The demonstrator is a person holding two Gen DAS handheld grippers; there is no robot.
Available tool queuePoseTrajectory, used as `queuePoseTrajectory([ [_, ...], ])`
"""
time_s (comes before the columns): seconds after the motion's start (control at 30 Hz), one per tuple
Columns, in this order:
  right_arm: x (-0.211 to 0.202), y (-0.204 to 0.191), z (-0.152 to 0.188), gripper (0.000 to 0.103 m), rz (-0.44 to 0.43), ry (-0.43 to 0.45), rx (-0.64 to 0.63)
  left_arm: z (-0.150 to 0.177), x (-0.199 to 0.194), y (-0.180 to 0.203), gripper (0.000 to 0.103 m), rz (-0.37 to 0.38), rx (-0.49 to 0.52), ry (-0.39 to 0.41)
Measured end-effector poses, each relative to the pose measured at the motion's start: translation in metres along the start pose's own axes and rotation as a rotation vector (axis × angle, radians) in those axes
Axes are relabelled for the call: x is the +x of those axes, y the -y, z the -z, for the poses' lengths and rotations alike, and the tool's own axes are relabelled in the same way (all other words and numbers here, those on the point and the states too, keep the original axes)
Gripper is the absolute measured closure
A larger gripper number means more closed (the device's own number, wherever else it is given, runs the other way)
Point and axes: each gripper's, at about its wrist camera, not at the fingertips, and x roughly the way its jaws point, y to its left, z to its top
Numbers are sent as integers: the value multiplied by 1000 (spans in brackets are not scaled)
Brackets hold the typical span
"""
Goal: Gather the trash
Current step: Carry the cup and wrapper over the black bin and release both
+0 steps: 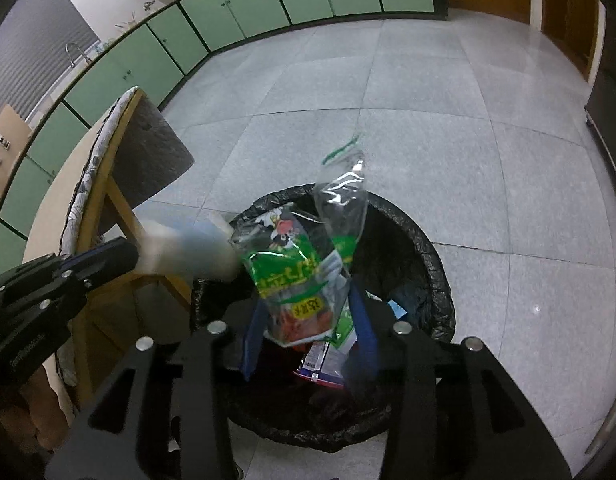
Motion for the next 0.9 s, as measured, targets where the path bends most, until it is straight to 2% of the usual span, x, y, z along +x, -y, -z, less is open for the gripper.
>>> queuePoseTrajectory([
  [0.17,1,4,1,58,8,-7,12,2,2,1,92,-5,4,-10],
  [0.3,2,3,1,53,17,-14,8,2,-6,-2,86,-10,-8,11],
  [0.33,1,2,1,51,18,-9,3,1,-8,-3,86,-12,-12,16],
  [0.4,3,2,1,39,23,-19,6,-1,-12,-4,85,-19,-16,28],
  [0.47,7,1,3,38,6,-52,11,-2,-18,-6,81,-27,-18,41],
  [0.63,6,-3,4,35,11,-43,1,0,-26,-11,79,-31,-29,61],
  [0.7,5,-2,4,35,17,-39,3,1,-27,-11,76,-33,-35,64],
  [0.9,5,1,5,35,32,-34,17,6,-32,-14,57,-45,-49,75],
])
